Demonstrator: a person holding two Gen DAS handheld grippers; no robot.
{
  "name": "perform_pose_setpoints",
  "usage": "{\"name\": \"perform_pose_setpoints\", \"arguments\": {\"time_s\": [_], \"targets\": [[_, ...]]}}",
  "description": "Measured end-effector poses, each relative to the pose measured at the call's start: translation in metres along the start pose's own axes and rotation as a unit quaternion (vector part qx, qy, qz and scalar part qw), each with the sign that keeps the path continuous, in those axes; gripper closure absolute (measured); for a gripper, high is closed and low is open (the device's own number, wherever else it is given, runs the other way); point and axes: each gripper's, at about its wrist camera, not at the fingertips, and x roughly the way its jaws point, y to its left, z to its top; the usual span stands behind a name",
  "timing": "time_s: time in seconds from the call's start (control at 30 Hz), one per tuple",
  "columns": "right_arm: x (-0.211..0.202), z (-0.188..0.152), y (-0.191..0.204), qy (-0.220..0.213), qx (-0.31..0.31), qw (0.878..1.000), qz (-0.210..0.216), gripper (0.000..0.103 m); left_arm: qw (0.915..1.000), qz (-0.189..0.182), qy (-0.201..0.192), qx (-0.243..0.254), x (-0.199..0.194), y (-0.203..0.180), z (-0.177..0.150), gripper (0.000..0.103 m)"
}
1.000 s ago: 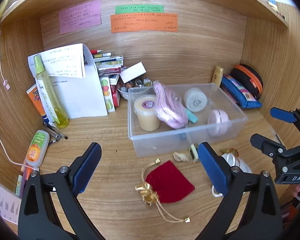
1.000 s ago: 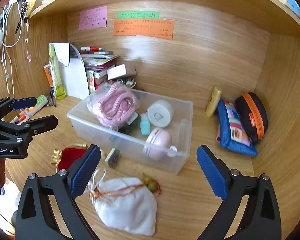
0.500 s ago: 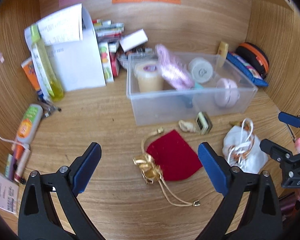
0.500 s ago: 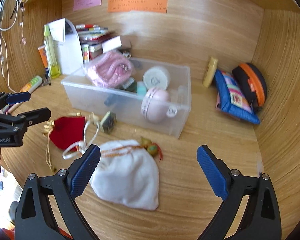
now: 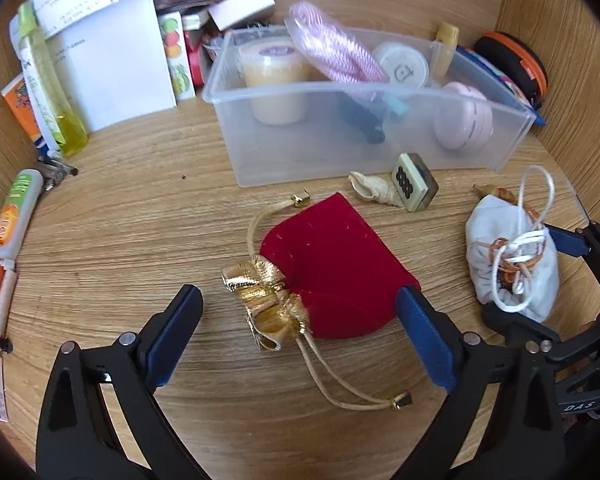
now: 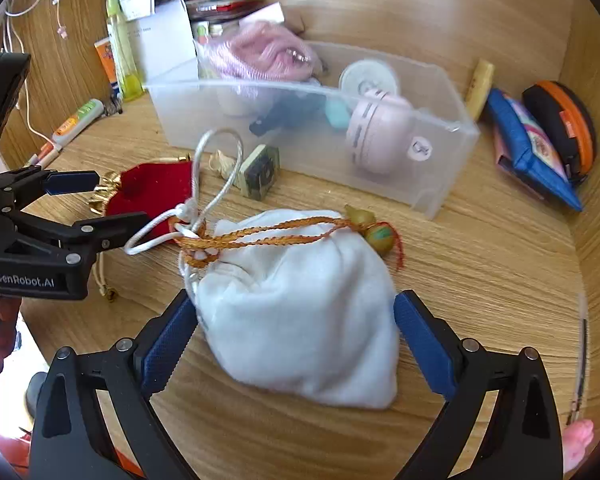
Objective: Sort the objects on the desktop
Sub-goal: 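Move the left gripper to the red velvet pouch while the right reaches the gourd charm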
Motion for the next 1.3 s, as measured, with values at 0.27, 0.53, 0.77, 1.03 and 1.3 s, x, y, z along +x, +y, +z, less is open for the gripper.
{"name": "perform_pose_setpoints", "arguments": {"time_s": [0.27, 0.53, 0.77, 1.03, 1.3], "targets": [[0.008, 0.006, -0.001, 0.014, -0.024, 1.0, 0.003, 0.006, 0.9999, -0.012, 0.011, -0.004, 0.008, -0.001, 0.009, 0.005], [-0.01, 0.007, -0.053, 0.025, 0.039, 0.994, 0.097, 0.006, 0.9994, -0.025, 0.012, -0.02, 0.006, 0.003, 0.008, 0.005], [-0.025, 0.012, -0.097, 0.008, 0.111, 0.985, 0.128, 0.006, 0.9994, -0.024, 0.014, -0.019, 0.006, 0.002, 0.009, 0.005], [-0.001, 0.039, -0.113, 0.0, 0.115, 0.992, 0.059, 0.007, 0.9996, -0.023, 0.016, -0.008, 0.006, -0.006, 0.011, 0.005], [0.025, 0.056, -0.082, 0.008, 0.039, 0.998, 0.047, 0.026, 0.9992, -0.01, 0.026, 0.029, 0.014, -0.02, 0.013, 0.005]]}}
